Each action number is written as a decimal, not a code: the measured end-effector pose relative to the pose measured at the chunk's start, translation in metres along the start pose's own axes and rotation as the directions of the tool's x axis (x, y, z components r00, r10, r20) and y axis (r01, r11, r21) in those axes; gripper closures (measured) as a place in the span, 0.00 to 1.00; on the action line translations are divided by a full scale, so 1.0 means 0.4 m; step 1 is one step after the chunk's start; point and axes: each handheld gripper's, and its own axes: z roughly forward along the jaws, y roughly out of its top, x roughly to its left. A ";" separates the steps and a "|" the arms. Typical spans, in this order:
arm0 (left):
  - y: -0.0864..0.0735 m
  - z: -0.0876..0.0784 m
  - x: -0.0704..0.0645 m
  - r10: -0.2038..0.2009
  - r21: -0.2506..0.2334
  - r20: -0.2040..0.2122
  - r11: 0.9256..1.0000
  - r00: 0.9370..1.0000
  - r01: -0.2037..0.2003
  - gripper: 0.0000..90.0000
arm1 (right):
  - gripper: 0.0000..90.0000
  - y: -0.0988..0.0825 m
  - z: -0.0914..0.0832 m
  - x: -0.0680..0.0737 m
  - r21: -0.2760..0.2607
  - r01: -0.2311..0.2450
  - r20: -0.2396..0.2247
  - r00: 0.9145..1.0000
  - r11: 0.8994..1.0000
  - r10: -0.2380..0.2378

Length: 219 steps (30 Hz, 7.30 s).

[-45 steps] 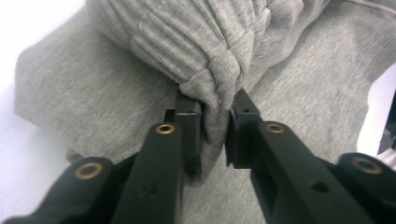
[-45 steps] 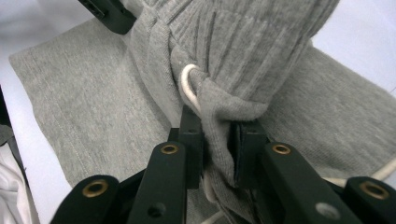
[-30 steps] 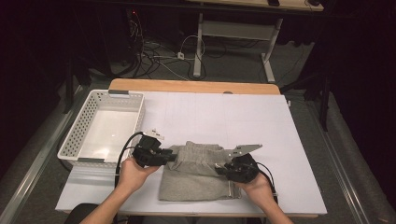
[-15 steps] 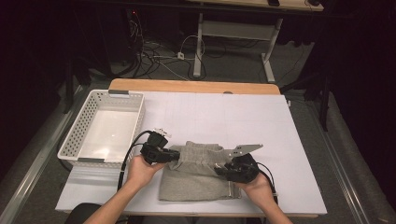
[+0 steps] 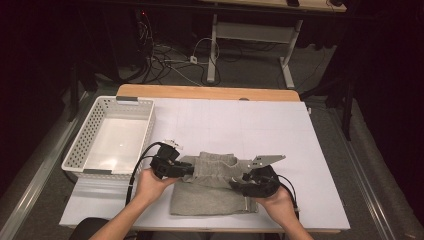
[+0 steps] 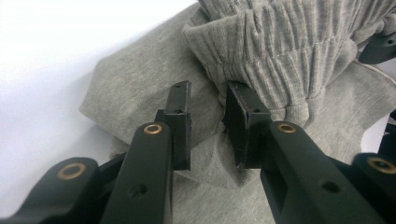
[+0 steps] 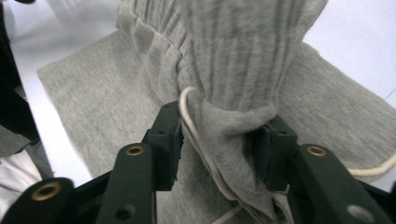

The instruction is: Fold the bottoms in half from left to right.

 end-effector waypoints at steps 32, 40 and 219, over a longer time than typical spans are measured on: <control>-0.010 -0.009 0.001 -0.007 -0.005 0.024 1.000 1.000 0.007 0.77 | 0.96 0.017 -0.036 -0.038 -0.017 -0.079 0.073 0.994 0.997 0.080; -0.029 -0.017 -0.017 0.023 0.016 0.052 1.000 0.998 -0.024 0.77 | 0.96 -0.011 -0.050 -0.022 -0.002 -0.076 0.017 0.997 0.997 0.076; 0.103 -0.009 0.040 0.008 -0.049 -0.202 0.999 0.979 -0.018 0.53 | 0.80 0.135 0.036 -0.131 -0.060 -0.085 0.218 0.971 0.995 0.096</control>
